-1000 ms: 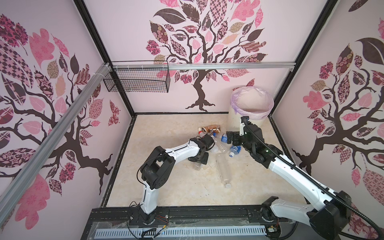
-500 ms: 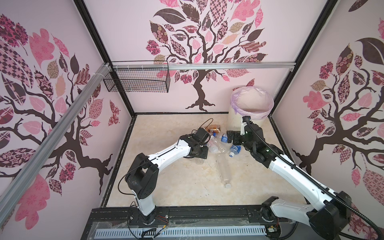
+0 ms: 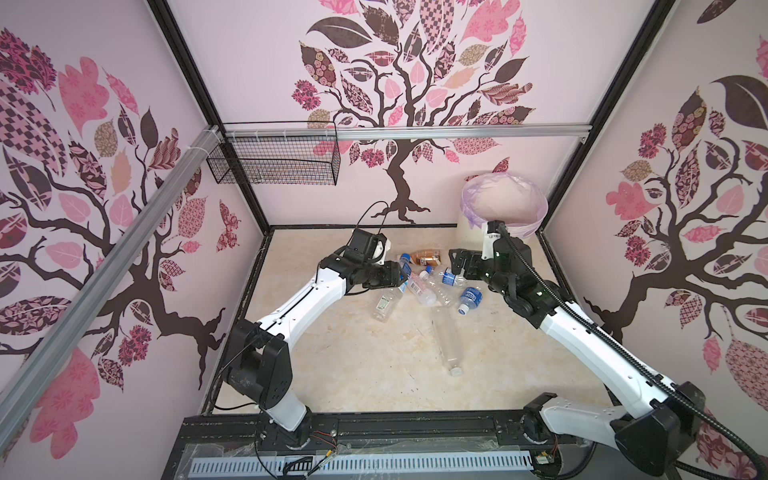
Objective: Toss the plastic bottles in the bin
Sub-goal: 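Lift the Fiji bottle with the left gripper while the right gripper moves toward it, then close the right gripper on the Fiji bottle's blue cap above the left gripper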
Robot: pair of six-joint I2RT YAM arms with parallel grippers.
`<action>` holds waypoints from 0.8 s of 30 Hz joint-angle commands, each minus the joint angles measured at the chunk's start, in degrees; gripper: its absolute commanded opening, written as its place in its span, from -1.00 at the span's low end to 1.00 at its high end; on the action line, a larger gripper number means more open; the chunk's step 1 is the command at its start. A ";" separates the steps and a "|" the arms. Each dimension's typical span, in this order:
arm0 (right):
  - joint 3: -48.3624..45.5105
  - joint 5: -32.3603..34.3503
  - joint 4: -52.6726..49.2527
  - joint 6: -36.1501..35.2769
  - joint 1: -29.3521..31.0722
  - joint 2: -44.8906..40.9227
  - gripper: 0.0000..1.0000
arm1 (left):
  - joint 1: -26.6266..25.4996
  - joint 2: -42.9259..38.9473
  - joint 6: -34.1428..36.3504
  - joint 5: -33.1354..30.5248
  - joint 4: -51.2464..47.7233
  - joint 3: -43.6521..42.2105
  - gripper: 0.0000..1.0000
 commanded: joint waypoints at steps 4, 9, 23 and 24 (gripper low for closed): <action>5.42 -10.81 5.92 10.21 -0.18 5.70 0.99 | 1.19 -3.75 -2.80 11.02 15.99 -4.07 0.13; 7.25 -14.88 10.13 16.05 -0.15 10.14 0.98 | 2.27 -8.61 -5.16 11.41 22.93 -9.70 0.15; 11.51 -23.96 20.46 26.72 0.16 20.30 0.70 | 3.18 -11.18 -7.09 12.90 25.41 -11.86 0.15; 11.57 -24.31 21.02 27.16 0.16 20.75 0.67 | 3.14 -11.28 -7.08 12.90 25.39 -11.83 0.15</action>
